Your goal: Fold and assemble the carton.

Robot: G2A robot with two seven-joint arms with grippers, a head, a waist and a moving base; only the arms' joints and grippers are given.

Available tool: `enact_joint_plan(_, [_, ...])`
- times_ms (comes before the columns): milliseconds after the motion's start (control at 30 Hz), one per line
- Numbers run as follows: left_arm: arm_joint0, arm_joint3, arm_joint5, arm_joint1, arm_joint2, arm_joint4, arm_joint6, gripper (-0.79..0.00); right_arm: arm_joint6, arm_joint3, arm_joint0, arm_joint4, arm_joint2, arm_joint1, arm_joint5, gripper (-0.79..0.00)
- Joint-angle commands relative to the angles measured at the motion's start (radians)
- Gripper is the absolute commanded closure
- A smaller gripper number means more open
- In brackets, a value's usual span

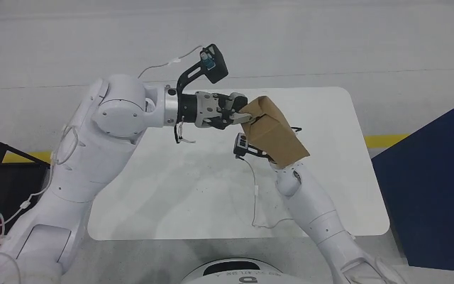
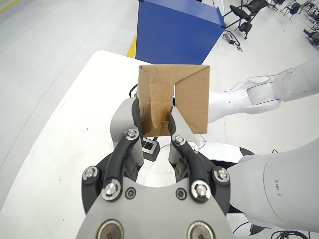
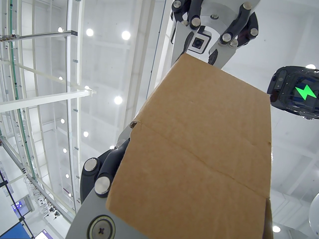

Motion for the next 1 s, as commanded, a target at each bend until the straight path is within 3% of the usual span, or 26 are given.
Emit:
enact_joint_plan(0, [-0.001, -0.009, 0.008, 0.001, 0.002, 0.02, 0.001, -0.182, 0.004, 0.009, 0.001, -0.018, 0.009, -0.002, -0.004, 0.0])
enact_joint_plan(467, [0.013, -0.032, 0.029, 0.004, 0.016, 0.078, 0.005, -0.175, 0.088, 0.034, -0.005, -0.12, 0.015, -0.022, -0.088, 0.0])
enact_joint_plan(733, [0.03, -0.021, 0.031, 0.012, -0.021, 0.063, 0.029, -0.191, 0.089, 0.022, -0.011, -0.133, 0.008, -0.026, -0.089, 0.0])
enact_joint_plan(967, [0.042, -0.015, 0.009, 0.016, -0.038, 0.012, 0.039, -0.259, 0.077, 0.01, -0.017, -0.125, 0.014, -0.026, -0.077, 0.0])
